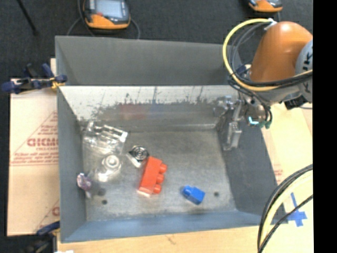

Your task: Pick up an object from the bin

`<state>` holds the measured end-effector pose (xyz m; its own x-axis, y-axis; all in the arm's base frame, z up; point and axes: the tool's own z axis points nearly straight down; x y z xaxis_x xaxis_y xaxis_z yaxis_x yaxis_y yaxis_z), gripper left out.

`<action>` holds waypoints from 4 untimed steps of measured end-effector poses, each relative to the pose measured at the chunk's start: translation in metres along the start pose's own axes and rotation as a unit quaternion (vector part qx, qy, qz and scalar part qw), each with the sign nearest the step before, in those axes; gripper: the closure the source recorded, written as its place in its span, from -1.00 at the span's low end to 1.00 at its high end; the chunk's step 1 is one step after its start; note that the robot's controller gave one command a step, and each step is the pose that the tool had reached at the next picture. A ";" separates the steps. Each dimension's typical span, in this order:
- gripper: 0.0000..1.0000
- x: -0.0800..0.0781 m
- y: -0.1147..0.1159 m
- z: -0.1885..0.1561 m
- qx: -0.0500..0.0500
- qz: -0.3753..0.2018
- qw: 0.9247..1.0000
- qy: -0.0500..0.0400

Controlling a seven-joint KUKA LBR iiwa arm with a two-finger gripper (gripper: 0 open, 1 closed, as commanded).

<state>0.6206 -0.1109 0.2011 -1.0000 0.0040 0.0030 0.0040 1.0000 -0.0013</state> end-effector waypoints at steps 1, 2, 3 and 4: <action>-1.00 0.050 0.021 0.062 -0.001 -0.013 1.000 0.002; -1.00 0.086 0.028 0.122 0.000 -0.132 0.991 -0.001; -1.00 0.130 0.059 0.131 0.001 -0.314 0.949 -0.004; -1.00 0.124 0.084 0.131 0.000 -0.270 0.963 -0.005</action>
Offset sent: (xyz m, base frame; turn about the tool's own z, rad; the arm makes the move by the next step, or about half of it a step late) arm -0.0473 0.0217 -0.0587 -0.0268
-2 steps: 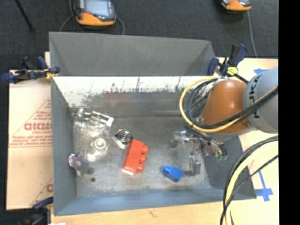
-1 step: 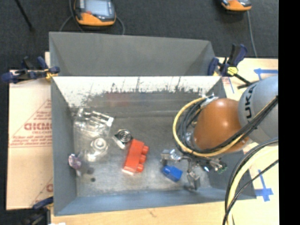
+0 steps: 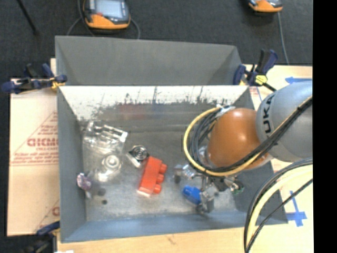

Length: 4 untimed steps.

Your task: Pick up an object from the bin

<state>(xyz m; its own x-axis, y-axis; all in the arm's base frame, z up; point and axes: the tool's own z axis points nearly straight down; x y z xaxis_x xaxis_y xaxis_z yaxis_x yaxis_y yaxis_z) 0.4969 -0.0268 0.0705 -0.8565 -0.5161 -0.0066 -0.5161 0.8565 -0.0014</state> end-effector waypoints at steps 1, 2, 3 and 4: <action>1.00 0.000 -0.001 0.000 0.001 -0.002 1.000 0.000; -1.00 0.001 -0.001 0.000 0.001 -0.002 1.000 0.001; -1.00 0.030 -0.074 0.000 0.002 0.043 0.999 0.001; -1.00 0.018 -0.029 0.000 -0.001 -0.022 1.000 0.003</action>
Offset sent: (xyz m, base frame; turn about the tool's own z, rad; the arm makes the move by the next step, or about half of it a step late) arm 0.0000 0.0000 0.0000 0.0000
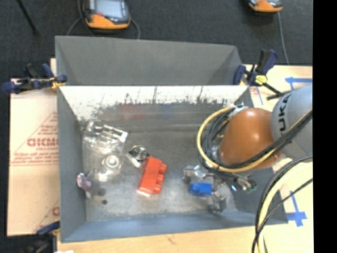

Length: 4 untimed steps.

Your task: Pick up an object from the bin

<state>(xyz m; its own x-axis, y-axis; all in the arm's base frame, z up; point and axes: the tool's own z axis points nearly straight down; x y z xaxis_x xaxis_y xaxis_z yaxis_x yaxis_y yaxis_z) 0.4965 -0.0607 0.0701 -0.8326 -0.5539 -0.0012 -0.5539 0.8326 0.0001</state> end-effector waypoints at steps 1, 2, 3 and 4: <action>1.00 0.000 -0.001 0.000 0.001 0.000 1.000 0.000; 1.00 0.035 -0.013 -0.117 0.003 -0.175 0.985 -0.001; -1.00 0.035 -0.011 -0.114 0.000 -0.174 0.985 -0.001; -1.00 0.006 -0.007 -0.004 -0.002 -0.291 0.957 0.000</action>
Offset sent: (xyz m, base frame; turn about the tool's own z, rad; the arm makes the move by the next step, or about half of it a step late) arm 0.0000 0.0000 0.0000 0.0000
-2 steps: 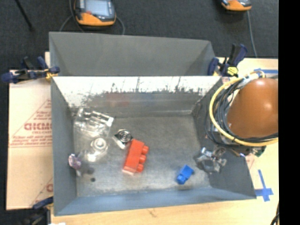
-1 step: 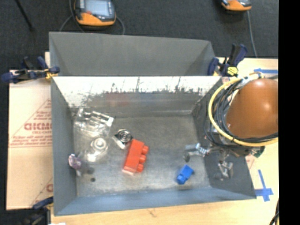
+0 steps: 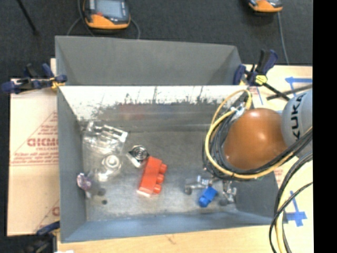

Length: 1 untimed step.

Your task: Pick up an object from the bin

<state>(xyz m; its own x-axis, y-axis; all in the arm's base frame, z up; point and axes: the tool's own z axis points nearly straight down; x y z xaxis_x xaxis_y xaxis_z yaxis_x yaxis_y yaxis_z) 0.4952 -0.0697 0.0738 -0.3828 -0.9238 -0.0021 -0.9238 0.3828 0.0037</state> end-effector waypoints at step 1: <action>1.00 0.000 -0.001 -0.003 0.002 0.002 1.000 0.000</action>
Offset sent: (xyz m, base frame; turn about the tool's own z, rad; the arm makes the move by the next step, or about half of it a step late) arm 0.0000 0.0000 0.0000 0.0000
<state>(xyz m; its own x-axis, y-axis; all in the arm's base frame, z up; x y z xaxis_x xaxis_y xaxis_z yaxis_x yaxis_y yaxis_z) 0.4963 -0.0704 0.0771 -0.3856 -0.9226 -0.0030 -0.9226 0.3856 -0.0011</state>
